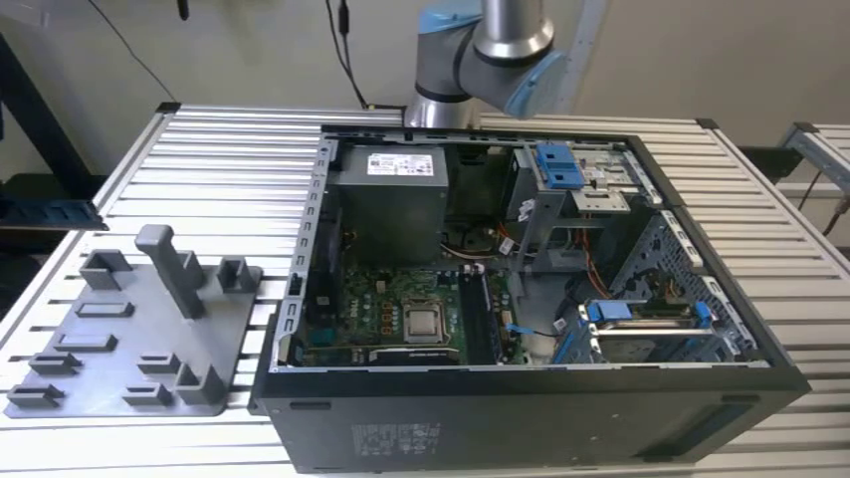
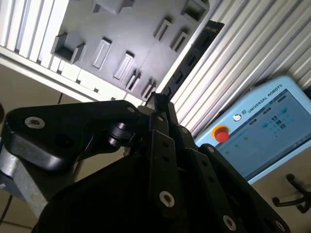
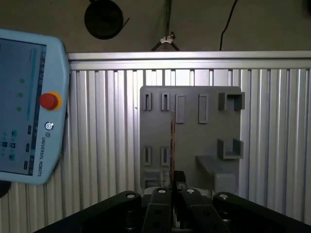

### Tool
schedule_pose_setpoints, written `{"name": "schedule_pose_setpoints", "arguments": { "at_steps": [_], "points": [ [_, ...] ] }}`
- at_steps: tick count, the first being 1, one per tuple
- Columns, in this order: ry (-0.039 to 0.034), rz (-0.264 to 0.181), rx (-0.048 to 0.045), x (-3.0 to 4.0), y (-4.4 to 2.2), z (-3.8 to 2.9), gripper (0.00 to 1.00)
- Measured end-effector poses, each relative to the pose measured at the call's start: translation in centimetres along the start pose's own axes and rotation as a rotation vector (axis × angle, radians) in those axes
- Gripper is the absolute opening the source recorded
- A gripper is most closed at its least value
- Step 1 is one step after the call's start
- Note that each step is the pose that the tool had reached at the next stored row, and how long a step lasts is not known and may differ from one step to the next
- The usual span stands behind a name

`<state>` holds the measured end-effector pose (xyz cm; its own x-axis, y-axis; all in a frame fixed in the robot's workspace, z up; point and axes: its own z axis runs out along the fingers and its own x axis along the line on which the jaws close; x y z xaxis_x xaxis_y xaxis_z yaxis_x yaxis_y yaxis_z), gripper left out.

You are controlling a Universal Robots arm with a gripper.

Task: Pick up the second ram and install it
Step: 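Pick up the second ram and move it above second insertion slot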

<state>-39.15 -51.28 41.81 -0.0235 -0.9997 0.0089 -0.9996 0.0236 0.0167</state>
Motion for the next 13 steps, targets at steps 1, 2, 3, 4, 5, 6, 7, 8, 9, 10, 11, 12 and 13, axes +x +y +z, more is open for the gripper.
{"name": "schedule_pose_setpoints", "arguments": {
  "at_steps": [1, 2, 3, 4, 5, 6, 7, 8, 9, 10, 11, 12, 13],
  "points": [
    [0.0, 0.0, -0.0013, -0.01, -0.35, 0.0, 0.14],
    [0.0, 0.0, -0.0026, -0.02, -0.7, -0.01, 0.14],
    [0.0, 0.0, -0.004, -0.03, -1.08, -0.01, 0.14],
    [0.0001, 0.0, -0.0053, -0.03, -1.42, -0.02, 0.14],
    [0.0002, 0.0, -0.0066, -0.04, -1.81, -0.03, 0.14],
    [0.0002, 0.0, -0.0079, -0.05, -2.17, -0.04, 0.14],
    [0.0002, 0.0, -0.009, -0.06, -2.54, -0.04, 0.14],
    [0.0002, 0.0, -0.0102, -0.07, -2.89, -0.05, 0.14],
    [0.0003, 0.0, -0.0114, -0.08, -3.28, -0.06, 0.14],
    [0.0003, 0.0, -0.0127, -0.09, -3.69, -0.06, 0.14],
    [0.0002, 0.0, -0.0137, -0.09, -4.03, -0.06, 0.14],
    [0.0003, 0.0, -0.0148, -0.1, -4.4, -0.07, 0.14],
    [0.0003, 0.0, -0.016, -0.11, -4.81, -0.08, 0.14]
  ]
}}
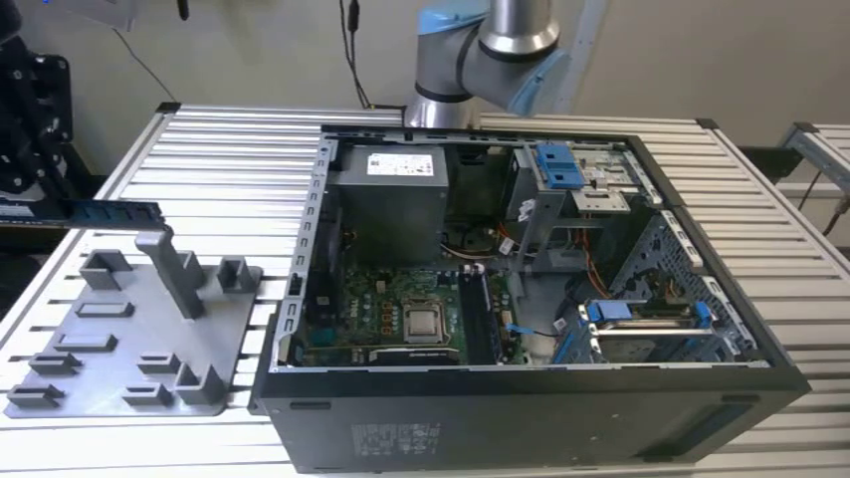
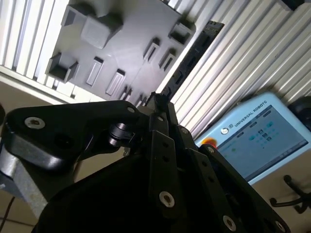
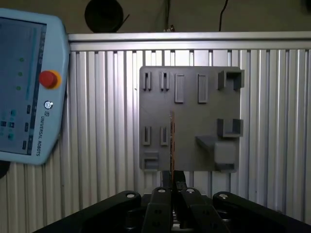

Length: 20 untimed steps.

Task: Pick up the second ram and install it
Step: 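Pick up the second ram and move it above second insertion slot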

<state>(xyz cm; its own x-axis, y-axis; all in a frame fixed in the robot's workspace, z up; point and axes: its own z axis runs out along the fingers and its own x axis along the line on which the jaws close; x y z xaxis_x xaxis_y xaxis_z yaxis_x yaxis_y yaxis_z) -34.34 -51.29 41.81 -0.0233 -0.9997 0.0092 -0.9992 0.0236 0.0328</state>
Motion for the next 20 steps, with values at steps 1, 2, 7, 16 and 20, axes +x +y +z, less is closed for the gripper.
{"name": "schedule_pose_setpoints", "arguments": {
  "at_steps": [1, 2, 7, 16, 20],
  "points": [
    [0.0001, 0.0, -0.001, -0.01, -0.37, -0.01, 0.14],
    [0.0001, 0.0, -0.0019, -0.02, -0.73, -0.03, 0.14],
    [0.0001, 0.0, -0.0062, -0.06, -2.59, -0.08, 0.14],
    [0.0003, 0.0, -0.0126, -0.14, -5.94, -0.2, 0.14],
    [0.0003, 0.0, -0.015, -0.17, -7.39, -0.24, 0.14]
  ]
}}
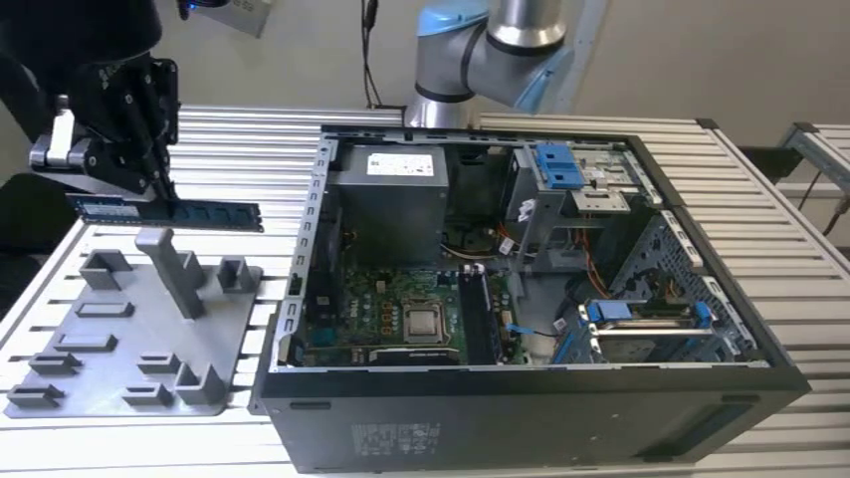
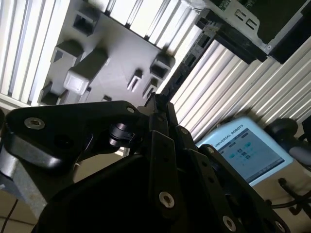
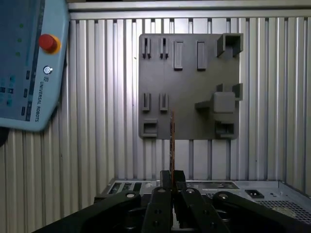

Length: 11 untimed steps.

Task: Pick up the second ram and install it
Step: 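Pick up the second ram and move it above second insertion slot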

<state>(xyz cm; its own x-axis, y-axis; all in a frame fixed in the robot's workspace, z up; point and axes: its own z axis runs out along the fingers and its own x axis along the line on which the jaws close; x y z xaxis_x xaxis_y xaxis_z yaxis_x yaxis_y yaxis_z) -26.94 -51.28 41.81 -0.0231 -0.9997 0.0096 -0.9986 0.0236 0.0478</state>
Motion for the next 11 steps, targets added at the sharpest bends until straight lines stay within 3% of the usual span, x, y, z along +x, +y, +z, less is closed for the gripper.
{"name": "schedule_pose_setpoints", "arguments": {
  "at_steps": [11],
  "points": [
    [0.0002, 0.0, -0.0073, -0.1, -4.28, -0.21, 0.14]
  ]
}}
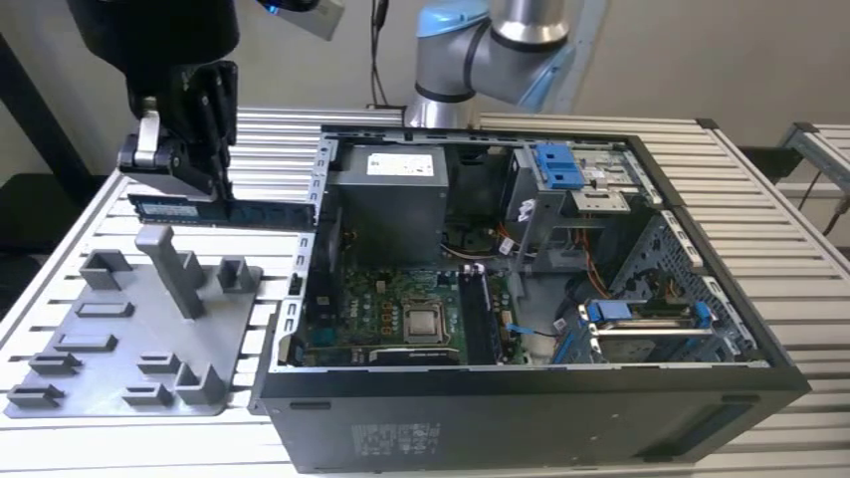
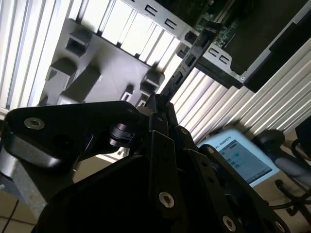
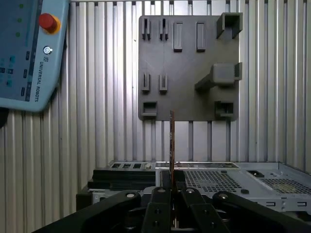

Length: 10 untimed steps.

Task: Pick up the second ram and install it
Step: 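Pick up the second ram and move it above second insertion slot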

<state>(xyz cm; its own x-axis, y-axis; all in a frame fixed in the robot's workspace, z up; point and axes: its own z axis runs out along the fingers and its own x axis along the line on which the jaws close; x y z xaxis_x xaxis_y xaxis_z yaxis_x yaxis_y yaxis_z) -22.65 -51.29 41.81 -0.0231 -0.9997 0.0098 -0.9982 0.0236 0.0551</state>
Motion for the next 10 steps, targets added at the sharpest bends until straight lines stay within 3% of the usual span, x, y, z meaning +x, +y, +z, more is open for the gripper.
{"name": "schedule_pose_setpoints", "arguments": {
  "at_steps": [10],
  "points": [
    [0.0001, 0.0, -0.0049, -0.09, -3.85, -0.21, 0.14]
  ]
}}
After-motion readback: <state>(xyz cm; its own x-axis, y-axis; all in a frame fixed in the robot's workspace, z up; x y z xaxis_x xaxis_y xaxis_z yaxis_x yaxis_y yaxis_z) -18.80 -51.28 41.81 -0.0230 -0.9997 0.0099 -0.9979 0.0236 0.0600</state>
